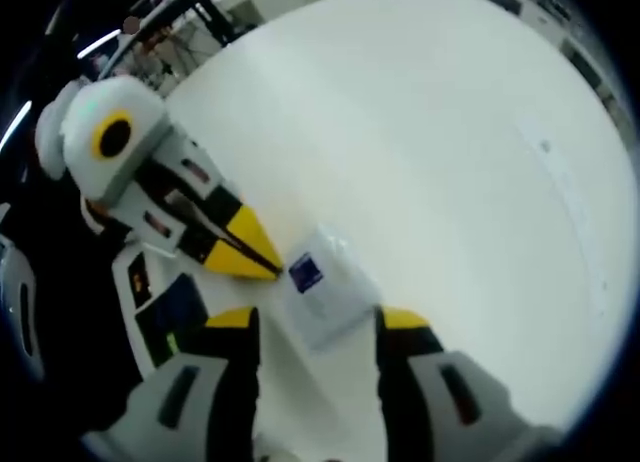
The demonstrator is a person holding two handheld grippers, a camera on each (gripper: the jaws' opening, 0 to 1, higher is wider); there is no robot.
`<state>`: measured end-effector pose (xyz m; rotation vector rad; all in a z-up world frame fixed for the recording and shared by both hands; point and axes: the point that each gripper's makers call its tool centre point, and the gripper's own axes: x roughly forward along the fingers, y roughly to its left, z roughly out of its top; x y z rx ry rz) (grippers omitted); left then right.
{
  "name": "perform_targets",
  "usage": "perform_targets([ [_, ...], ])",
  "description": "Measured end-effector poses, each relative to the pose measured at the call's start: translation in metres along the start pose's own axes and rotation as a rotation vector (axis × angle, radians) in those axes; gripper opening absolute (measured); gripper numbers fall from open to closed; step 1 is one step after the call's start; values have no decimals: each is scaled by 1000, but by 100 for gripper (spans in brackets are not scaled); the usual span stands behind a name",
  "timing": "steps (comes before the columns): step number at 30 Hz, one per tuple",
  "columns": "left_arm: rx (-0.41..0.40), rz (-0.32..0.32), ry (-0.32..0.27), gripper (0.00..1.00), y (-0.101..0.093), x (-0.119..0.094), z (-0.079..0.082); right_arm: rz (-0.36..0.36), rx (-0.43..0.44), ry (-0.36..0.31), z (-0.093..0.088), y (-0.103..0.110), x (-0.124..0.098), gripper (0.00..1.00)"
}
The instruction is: Arrange the skincare products in the storage area until every visible bottle or jar stands upright without overlapping.
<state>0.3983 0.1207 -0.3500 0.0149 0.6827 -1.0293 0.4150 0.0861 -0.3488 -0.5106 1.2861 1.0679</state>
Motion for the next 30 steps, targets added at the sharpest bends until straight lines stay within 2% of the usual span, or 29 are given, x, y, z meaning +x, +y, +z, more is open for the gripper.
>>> perform_targets([
  [9,-14,-5,-9,0,-8,0,-2,1,20,-42,5,-4,-2,37],
  [16,-22,-8,-12,0,-11,1,-3,-33,29,-91,13,-17,-6,20],
  [24,-29,-10,-10,0,-13,2,-4,-35,35,-106,20,-24,-15,18],
  [30,-29,-7,-8,0,-11,2,-4,-46,20,-110,16,-10,-19,15],
])
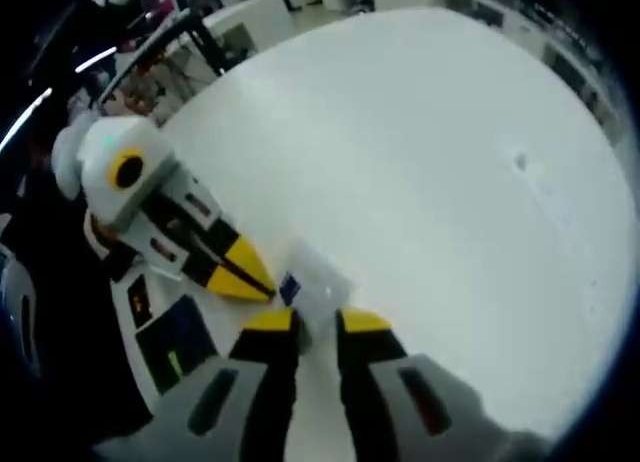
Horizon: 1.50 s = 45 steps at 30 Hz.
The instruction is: Arrange the skincare products in the storage area until every visible bottle or jar stands upright without overlapping.
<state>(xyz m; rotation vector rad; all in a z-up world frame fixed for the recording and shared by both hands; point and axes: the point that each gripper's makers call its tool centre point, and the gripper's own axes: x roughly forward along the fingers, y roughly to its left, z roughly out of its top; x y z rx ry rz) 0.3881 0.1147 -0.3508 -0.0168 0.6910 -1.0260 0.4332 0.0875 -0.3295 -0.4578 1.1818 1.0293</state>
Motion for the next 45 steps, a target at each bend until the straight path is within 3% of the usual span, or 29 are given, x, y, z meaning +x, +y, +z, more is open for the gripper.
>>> perform_targets([
  [14,6,4,5,0,4,-2,-1,-11,-43,1,1,26,-6,3],
  [26,-11,-29,-9,0,5,-9,-1,0,-114,11,3,49,-9,0],
  [32,-24,-80,-91,2,-8,-28,17,-22,-151,-9,11,55,-18,0],
  [37,-19,-74,-139,3,-15,-46,21,-48,-172,-51,14,58,-32,0],
  [45,-10,19,-178,13,2,-71,21,-10,-147,-136,22,72,-42,0],
])
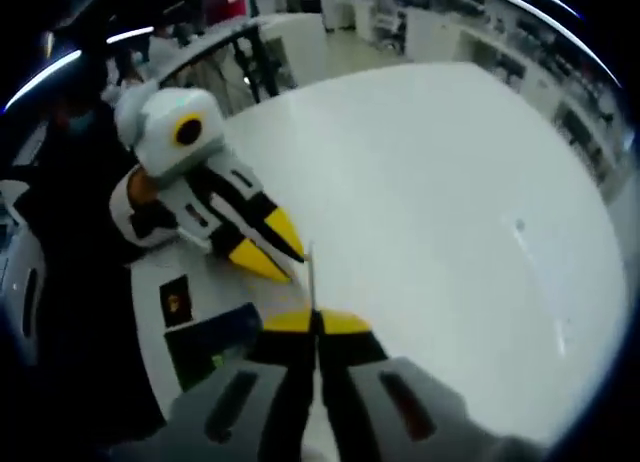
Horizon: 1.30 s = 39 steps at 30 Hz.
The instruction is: Arrange the skincare products in the storage area until every visible bottle or jar stands upright without overlapping.
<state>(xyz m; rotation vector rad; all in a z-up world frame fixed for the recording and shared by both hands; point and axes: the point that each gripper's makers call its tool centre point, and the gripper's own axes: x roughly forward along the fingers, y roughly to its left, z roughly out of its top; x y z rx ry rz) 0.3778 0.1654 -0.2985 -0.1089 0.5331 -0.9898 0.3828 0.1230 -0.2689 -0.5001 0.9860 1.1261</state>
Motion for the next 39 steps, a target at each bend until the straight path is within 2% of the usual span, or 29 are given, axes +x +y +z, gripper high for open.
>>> perform_targets([
  [5,-9,12,-26,17,0,-11,3,26,-19,-56,13,11,-5,0],
  [10,12,-35,-106,19,-15,-23,19,85,-6,-104,23,31,-8,0],
  [13,41,-31,-109,19,-21,-33,22,111,11,-114,25,39,-9,0],
  [17,57,-37,-120,14,-27,-43,23,111,10,-120,27,45,-11,0],
  [26,53,-78,-210,2,-41,-67,33,99,24,-142,28,57,-13,0],
  [30,8,-105,-219,0,-45,-74,33,81,-5,-142,29,67,-14,0],
  [35,-76,-123,-187,0,-46,-77,27,22,-108,-110,27,76,-11,0],
  [39,-125,-127,-169,0,-46,-80,22,7,-132,-111,26,81,-9,0],
])
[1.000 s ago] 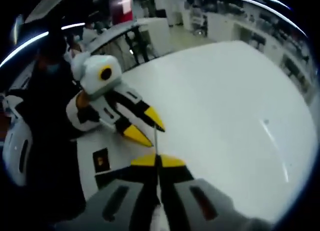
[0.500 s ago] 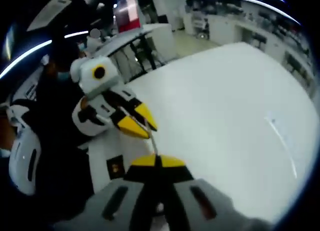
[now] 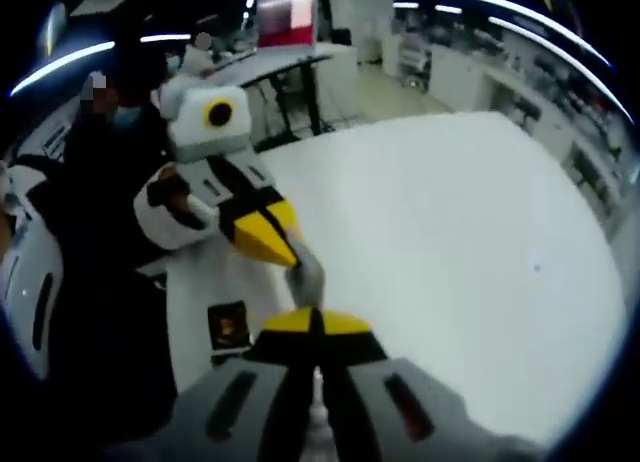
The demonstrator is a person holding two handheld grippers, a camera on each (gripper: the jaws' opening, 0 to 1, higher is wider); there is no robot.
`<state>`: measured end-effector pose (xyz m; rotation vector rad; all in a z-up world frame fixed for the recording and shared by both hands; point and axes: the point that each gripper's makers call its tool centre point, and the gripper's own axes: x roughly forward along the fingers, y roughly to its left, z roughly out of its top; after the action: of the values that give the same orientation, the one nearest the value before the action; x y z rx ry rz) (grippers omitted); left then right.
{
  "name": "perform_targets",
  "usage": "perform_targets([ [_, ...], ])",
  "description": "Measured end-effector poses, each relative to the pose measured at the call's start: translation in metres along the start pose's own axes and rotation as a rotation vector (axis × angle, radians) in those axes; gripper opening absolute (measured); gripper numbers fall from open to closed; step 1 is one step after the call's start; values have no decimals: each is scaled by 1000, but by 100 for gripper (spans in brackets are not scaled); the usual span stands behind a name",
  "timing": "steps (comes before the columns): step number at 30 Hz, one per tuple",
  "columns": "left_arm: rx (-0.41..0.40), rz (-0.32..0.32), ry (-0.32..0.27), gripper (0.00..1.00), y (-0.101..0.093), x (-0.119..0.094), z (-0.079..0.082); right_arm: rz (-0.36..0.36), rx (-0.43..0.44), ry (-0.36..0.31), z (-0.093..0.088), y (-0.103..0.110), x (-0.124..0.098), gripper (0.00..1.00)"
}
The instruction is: Arrange the skincare products in the storage area until every visible bottle or jar stands upright without overlapping.
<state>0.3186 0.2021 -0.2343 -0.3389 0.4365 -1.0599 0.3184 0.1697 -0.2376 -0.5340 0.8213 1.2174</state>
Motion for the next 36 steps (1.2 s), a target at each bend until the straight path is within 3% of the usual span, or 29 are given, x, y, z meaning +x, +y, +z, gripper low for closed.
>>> perform_targets([
  [4,-28,0,16,0,-3,-3,-4,-32,-23,2,0,4,1,0],
  [6,-35,4,21,0,-4,-4,-6,-82,-88,10,1,5,2,0],
  [14,-75,9,56,0,-9,-12,-16,-125,-154,11,-2,14,4,0],
  [30,-167,30,145,0,-5,-13,-42,-178,-155,-6,-15,26,23,0],
  [36,-142,64,192,1,2,-12,-55,-186,-137,-17,-21,28,34,0],
])
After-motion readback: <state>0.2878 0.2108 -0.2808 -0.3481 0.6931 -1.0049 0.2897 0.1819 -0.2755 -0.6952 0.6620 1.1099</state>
